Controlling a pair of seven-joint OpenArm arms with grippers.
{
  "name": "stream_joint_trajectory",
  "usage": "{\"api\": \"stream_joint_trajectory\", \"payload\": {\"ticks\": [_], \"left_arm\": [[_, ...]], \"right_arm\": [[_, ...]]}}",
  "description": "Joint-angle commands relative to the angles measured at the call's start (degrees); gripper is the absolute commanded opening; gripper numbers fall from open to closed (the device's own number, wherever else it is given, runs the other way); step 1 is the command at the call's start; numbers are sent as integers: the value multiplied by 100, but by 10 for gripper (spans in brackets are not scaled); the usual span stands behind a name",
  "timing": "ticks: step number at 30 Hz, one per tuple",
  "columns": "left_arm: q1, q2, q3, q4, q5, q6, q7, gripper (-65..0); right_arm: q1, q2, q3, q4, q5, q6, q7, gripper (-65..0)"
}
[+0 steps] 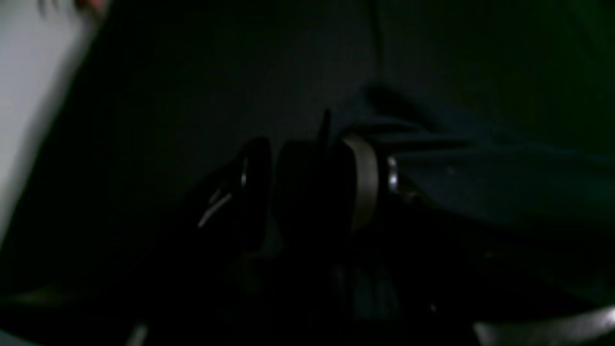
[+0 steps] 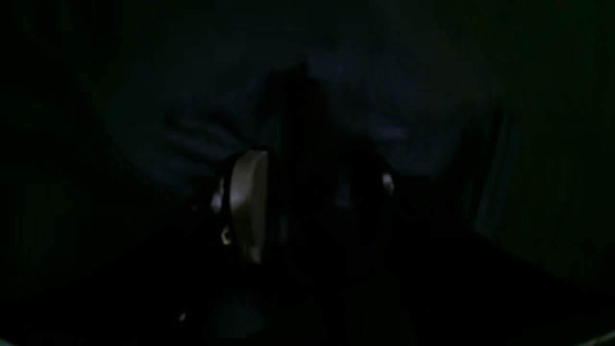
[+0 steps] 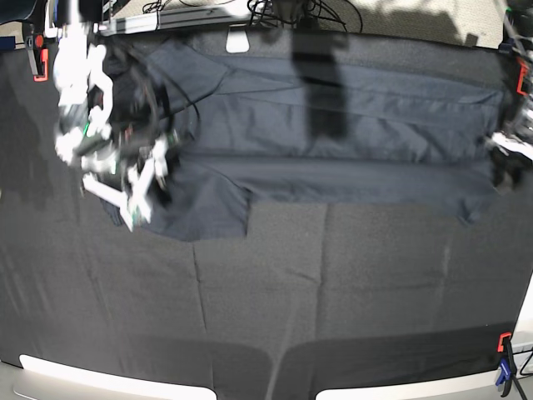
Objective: Layout the t-shirt on the table in an organized manner, then fold the t-shirt properly
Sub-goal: 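Lower the folded hem onto the shirt and open both grippers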
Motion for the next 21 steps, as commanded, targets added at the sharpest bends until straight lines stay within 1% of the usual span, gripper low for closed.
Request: {"api": "stream_joint_trajectory", "payload": {"ticks": [1, 4, 6, 11, 15, 18, 21], "left_arm": [[-83, -160, -39, 179, -87, 14, -17, -426], [-81, -173, -37, 417, -87, 14, 339, -426], [-81, -173, -37, 514, -85, 146, 448, -426], [-81, -173, -39, 542, -83, 197, 444, -426], [-118, -177, -50, 542, -83, 643, 442, -426], [-181, -173, -120, 542, -74, 678, 448, -426], [-247, -173, -184, 542, 243, 673, 474, -426]], "right_arm": [[232, 66, 31, 101, 153, -22, 66, -373], [599, 61, 31, 101, 581, -22, -190, -373], [769, 61, 31, 101, 772, -20, -251, -373], [894, -20, 122, 94, 748, -15, -251, -373], [903, -48, 343, 79, 748, -17, -151, -373], [933, -48, 490, -15, 748, -17, -74, -373], [960, -48, 525, -138, 745, -17, -76, -374]]}}
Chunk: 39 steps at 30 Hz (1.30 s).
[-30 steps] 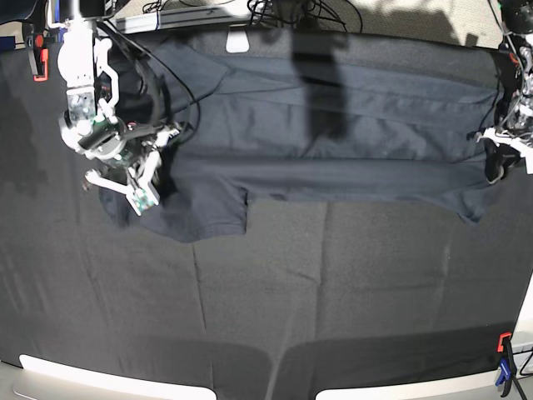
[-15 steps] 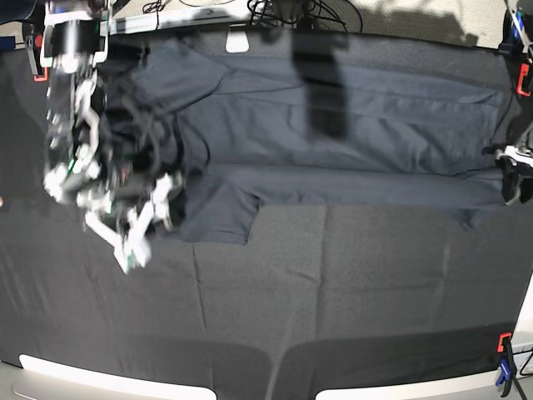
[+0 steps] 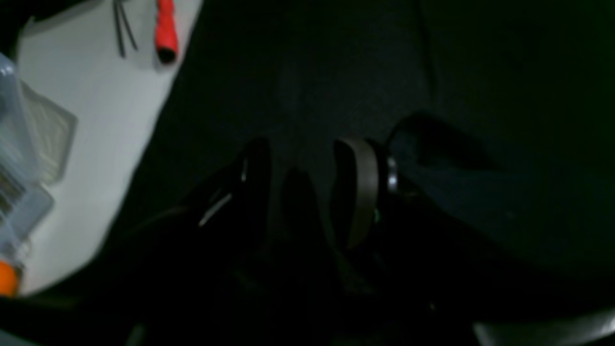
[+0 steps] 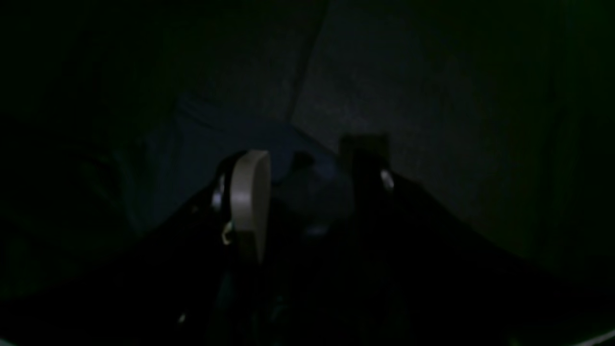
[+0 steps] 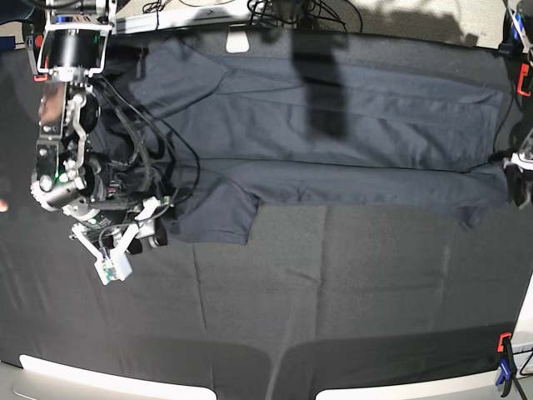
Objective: Layout the t-shirt on the table in an organized manner, then fold the t-shirt properly
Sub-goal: 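Lower the folded hem onto the shirt and open both grippers, then move the right gripper to the shirt's folded end and grasp it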
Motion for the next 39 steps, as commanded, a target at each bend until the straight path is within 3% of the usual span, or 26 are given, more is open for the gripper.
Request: {"api": "stream_joint_trajectory", "payload": {"ticks": [1, 4, 6, 8, 12, 16, 18, 23, 31, 39], "left_arm": [[-94, -149, -57, 111, -63, 7, -74, -426], [-111, -142, -59, 111, -155, 7, -33, -426], [-111, -101, -59, 114, -581, -35, -26, -426], [-127, -35, -59, 133, -879, -286, 17, -426], [-157, 289, -57, 459, -874, -365, 142, -426], [-157, 643, -55, 911, -813, -363, 374, -426], [-157, 787, -52, 1058, -697, -363, 372, -426], [-155, 942, -52, 1106, -664, -365, 372, -426], [-155, 951, -52, 1106, -503, -363, 374, -426], [-155, 951, -52, 1106, -509, -361, 372, -426]], "right_arm": [[149, 59, 35, 37, 39, 20, 144, -374], [254, 59, 35, -131, 42, 17, 201, -374], [426, 57, 33, -354, 52, 17, 225, -374], [675, 39, 24, -684, 225, 17, 216, -374], [1368, -225, 24, -1585, 361, 24, 50, -373], [2179, -485, 24, -2603, 319, 55, -570, -371], [2522, -501, 24, -3077, 323, 136, -844, -371], [3097, -424, 24, -3982, 321, 155, -920, -371], [3248, -446, -199, -4885, 332, 267, -1591, -372], [3246, -448, -247, -4885, 221, 260, -1646, -372]]}}
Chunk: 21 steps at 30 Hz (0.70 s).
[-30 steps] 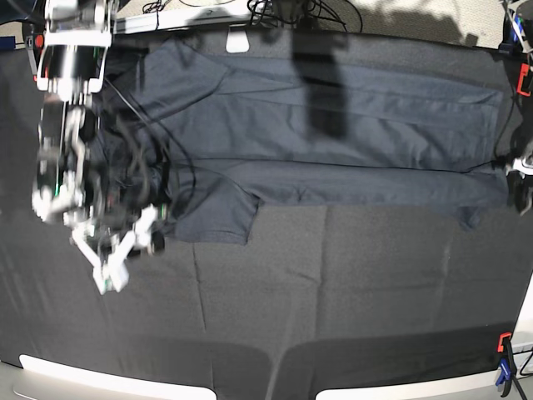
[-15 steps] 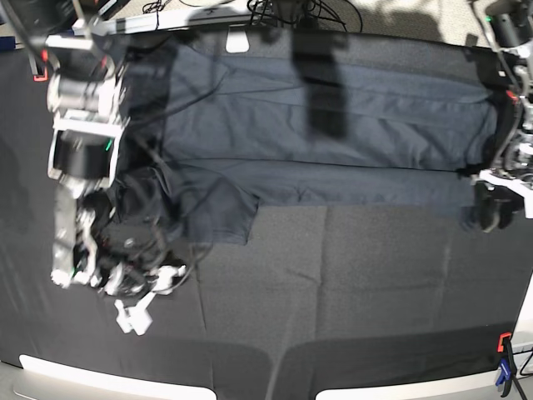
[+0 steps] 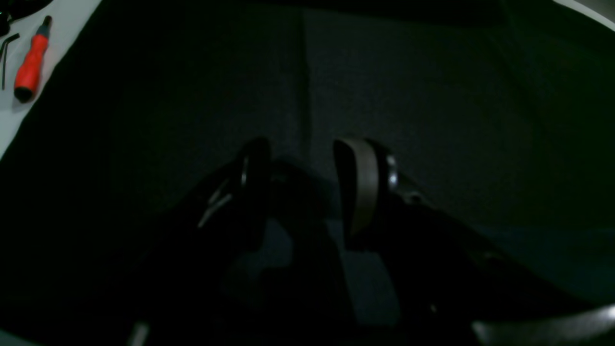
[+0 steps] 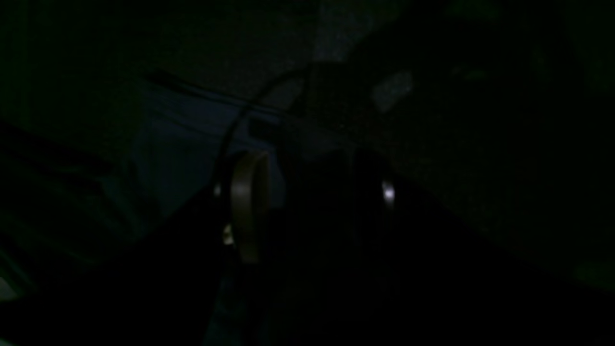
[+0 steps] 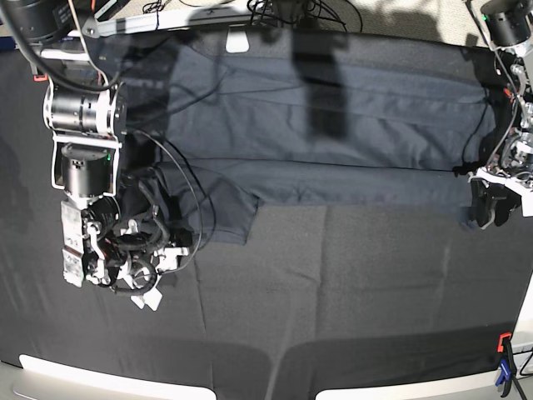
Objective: Layout the t-shirt on the table in an organized manner, then fold the t-shirt properly
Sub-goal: 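Move the right gripper to the shirt's folded end and grasp it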
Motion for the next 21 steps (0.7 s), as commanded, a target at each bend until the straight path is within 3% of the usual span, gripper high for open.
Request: {"api": "stream_joint_trajectory", "payload": {"ticks": [1, 3, 13, 21], "left_arm": [[-94, -111, -31, 105, -94, -39, -136, -426], [-94, -111, -31, 105, -94, -39, -136, -426], [-96, -111, -31, 105, -96, -39, -138, -426], [-94, -109, -31, 105, -94, -39, -136, -426]], "right_arm": [[205, 35, -2, 101, -52, 46, -15, -372], [210, 87, -7, 103, -293, 46, -15, -372], [201, 723, -4, 103, -286, -11, -20, -372], [-48, 605, -4, 101, 326, 11, -20, -372]]}}
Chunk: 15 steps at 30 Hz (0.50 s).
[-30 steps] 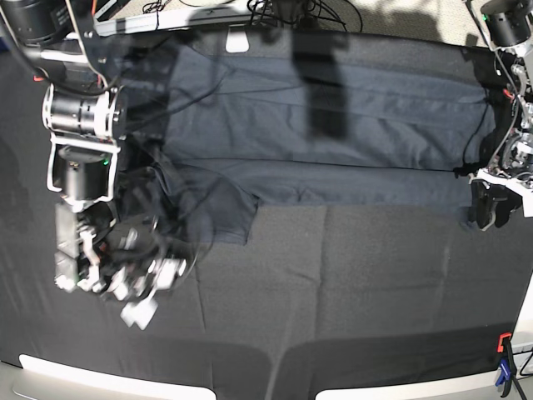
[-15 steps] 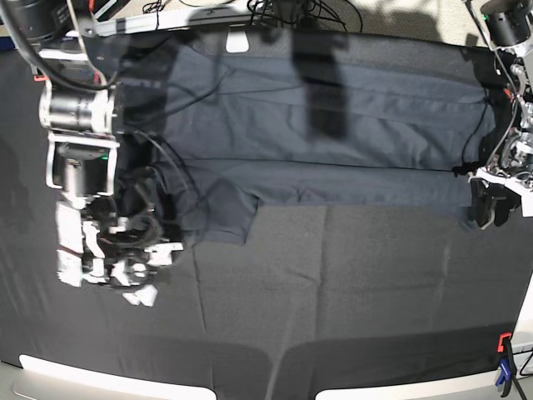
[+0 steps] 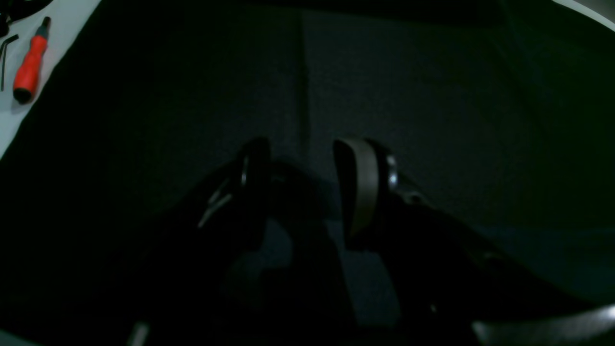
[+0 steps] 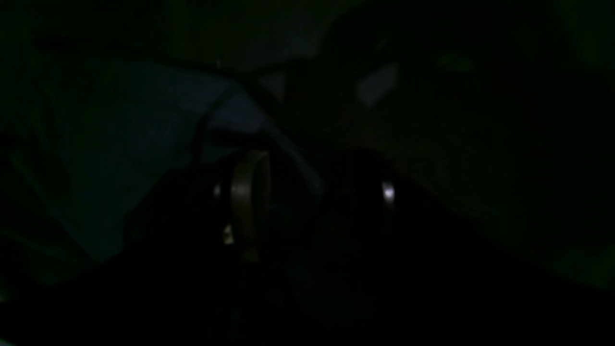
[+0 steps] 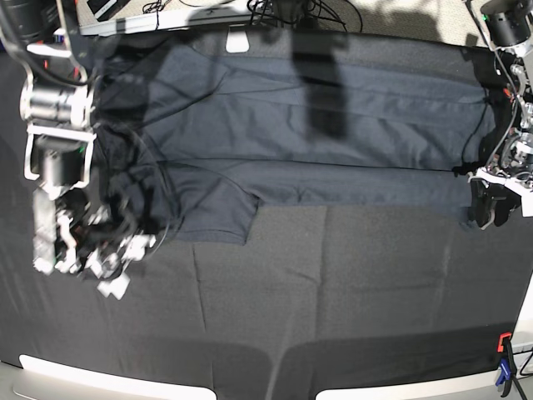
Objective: Layout the t-shirt on the table in an organized manner, then fold the t-shirt properly
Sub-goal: 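Move the right gripper to the shirt's folded end and grasp it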
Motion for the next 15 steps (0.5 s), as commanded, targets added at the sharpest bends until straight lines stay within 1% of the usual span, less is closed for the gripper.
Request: {"api": "stream_joint_trajectory", "payload": {"ticks": [1, 9, 11, 13, 14, 15], "left_arm": [[-94, -109, -31, 105, -94, -39, -136, -426], [-92, -109, -31, 105, -92, -39, -133, -426], [-92, -109, -31, 105, -92, -39, -133, -426], [-92, -109, -31, 105, -90, -42, -133, -426], [-92, -111, -31, 105, -90, -42, -133, -426], [-92, -109, -31, 105, -87, -42, -131, -426]], "right_arm": [[214, 11, 15, 101, 107, 44, 28, -372], [203, -221, 15, 103, 125, 68, 28, -373], [203, -236, 15, 103, 122, 107, 28, -422], [205, -236, 15, 103, 125, 221, 31, -510], [205, -234, 15, 114, 122, 382, 35, -556], [201, -234, 15, 140, 122, 623, 37, -595]]}}
